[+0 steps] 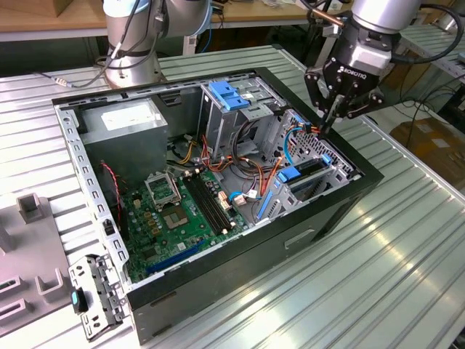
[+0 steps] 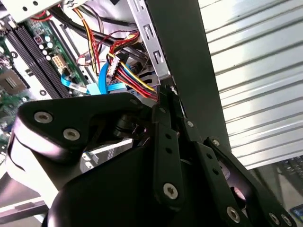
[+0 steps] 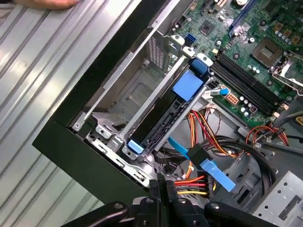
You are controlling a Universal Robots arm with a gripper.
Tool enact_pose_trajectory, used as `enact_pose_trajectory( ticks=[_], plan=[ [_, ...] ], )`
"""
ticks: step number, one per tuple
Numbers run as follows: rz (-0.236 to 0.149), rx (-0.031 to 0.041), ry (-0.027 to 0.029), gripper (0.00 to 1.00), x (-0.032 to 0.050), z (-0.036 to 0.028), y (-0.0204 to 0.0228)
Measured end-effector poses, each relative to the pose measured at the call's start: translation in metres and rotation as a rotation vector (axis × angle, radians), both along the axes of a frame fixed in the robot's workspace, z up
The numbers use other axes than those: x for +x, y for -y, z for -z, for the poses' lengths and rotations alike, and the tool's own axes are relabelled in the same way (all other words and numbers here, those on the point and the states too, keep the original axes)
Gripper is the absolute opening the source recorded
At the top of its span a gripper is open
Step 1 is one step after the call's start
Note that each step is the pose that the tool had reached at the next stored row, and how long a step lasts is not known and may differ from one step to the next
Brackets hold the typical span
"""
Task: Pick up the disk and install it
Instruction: 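Insert the first disk wire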
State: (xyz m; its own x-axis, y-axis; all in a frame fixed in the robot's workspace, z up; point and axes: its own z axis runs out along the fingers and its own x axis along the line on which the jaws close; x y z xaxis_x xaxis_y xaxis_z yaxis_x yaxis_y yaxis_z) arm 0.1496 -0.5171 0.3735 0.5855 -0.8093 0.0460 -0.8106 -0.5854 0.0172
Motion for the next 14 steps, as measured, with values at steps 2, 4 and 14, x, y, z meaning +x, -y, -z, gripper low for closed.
enact_pose_trajectory(
  ticks=[2,4,14],
  plan=[
    [0.063,0.0000,0.0000,0.16,0.0000,0.0006,0.0000],
    [0.105,-0.0001,0.0000,0.16,0.0000,0.0009,0.0000],
    [0.230,-0.0001,0.0000,0.16,-0.0028,0.0013,0.0000]
  ],
)
